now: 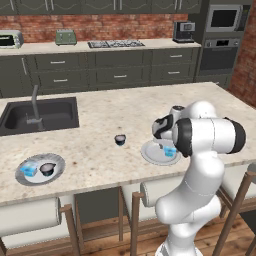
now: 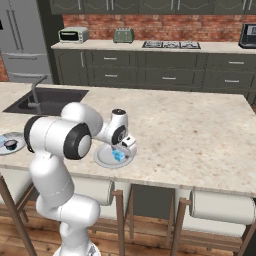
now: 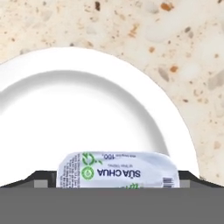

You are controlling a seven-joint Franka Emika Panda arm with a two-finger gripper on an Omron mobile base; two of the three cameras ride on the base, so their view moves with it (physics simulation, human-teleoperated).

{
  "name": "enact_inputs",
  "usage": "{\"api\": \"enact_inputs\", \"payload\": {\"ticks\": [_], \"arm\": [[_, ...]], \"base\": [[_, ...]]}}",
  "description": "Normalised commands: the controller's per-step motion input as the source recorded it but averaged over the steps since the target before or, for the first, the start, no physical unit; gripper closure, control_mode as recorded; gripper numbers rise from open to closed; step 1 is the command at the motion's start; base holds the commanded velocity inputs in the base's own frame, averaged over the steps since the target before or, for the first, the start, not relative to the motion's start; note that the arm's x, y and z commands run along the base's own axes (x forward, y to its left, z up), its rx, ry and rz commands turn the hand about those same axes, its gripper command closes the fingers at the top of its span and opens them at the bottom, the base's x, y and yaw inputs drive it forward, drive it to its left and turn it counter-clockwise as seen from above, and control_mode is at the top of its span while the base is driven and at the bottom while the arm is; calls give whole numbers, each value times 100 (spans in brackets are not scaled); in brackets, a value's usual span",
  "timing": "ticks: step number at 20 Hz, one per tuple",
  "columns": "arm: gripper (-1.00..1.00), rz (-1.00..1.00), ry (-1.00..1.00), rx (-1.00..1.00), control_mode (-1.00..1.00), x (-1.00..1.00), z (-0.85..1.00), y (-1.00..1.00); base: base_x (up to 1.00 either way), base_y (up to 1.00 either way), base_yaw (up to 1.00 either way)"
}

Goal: Place two yogurt containers on each plate.

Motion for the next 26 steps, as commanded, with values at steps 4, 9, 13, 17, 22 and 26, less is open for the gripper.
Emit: {"api": "enact_inputs", "payload": {"ticks": [4, 9, 13, 17, 22, 26], "arm": [[-100, 0, -3, 0, -100, 35, 1, -12], [-100, 0, -8, 0, -100, 35, 6, -8], [-100, 4, -20, 0, -100, 12, 19, 0], [-100, 8, -30, 0, -100, -9, 32, 0], [-100, 8, -22, -1, -100, -21, 50, 6], [-100, 2, 5, -4, -100, -29, 61, 30]], "base": [[0, 0, 0], [0, 0, 0], [0, 0, 0], [0, 0, 0], [0, 0, 0], [0, 0, 0]]}}
